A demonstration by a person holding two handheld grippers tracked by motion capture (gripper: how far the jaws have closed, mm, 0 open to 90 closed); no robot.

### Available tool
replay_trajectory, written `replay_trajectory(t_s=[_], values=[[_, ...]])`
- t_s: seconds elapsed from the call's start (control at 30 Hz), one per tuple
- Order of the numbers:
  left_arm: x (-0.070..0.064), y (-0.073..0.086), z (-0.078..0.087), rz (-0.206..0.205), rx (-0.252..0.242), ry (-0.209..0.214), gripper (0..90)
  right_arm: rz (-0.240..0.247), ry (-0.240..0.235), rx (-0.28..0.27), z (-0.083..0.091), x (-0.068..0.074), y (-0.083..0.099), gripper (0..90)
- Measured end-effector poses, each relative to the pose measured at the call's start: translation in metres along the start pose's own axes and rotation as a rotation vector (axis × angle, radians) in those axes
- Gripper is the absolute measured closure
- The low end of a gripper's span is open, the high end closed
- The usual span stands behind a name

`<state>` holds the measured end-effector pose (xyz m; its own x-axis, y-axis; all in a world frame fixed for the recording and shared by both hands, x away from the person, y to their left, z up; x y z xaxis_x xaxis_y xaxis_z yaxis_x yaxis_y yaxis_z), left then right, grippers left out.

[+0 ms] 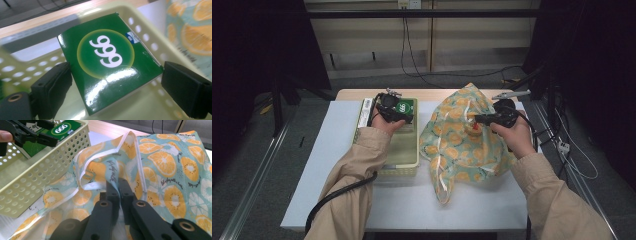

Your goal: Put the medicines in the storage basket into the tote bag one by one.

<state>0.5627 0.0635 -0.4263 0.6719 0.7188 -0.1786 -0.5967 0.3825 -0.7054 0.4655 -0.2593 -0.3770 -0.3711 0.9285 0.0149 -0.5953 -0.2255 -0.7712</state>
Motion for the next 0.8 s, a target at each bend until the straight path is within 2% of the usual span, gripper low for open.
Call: replay_trajectory(t_s=[0.07,0.2,0.33,0.4,0.57,0.73,0.8], values=[[0.004,0.001,0.006,-0.008,0.013,-0.019,11.1,-0.002,0.0,-0.003,0.0,-0.001,0.0,89.8],[0.011,0.004,0.013,0.008,0.026,-0.044,12.4,-0.002,0.0,-0.001,0.0,-0.001,0.002,89.8],[0.011,0.004,0.014,0.019,0.016,-0.034,10.1,-0.004,-0.004,-0.005,0.0,0.0,0.001,89.8],[0.01,0.003,0.012,0.036,0.004,-0.026,7.7,-0.002,-0.005,-0.006,-0.001,0.001,0.001,89.8],[0.007,0.0,0.004,0.054,-0.005,-0.05,3.5,-0.004,-0.009,-0.006,-0.001,0.001,0.001,89.8],[0.005,0.001,-0.006,0.068,0.022,-0.084,3.4,-0.009,-0.008,-0.003,-0.001,0.0,0.001,89.8],[0.005,0.002,-0.009,0.075,0.019,-0.083,3.3,-0.013,-0.008,-0.003,-0.001,0.0,0.001,89.8]])
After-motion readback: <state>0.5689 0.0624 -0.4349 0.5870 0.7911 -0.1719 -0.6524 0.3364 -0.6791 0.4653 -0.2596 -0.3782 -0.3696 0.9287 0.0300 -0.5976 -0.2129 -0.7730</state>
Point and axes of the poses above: each handheld gripper's, and its own axes: z roughly backward along the jaws, y roughly out of its underside, x roughly to its left, the point moved 4 cm from there along -z, roughly forward along the jaws, and after that the axes turned 12 degrees about y, right-handed, at the moved point
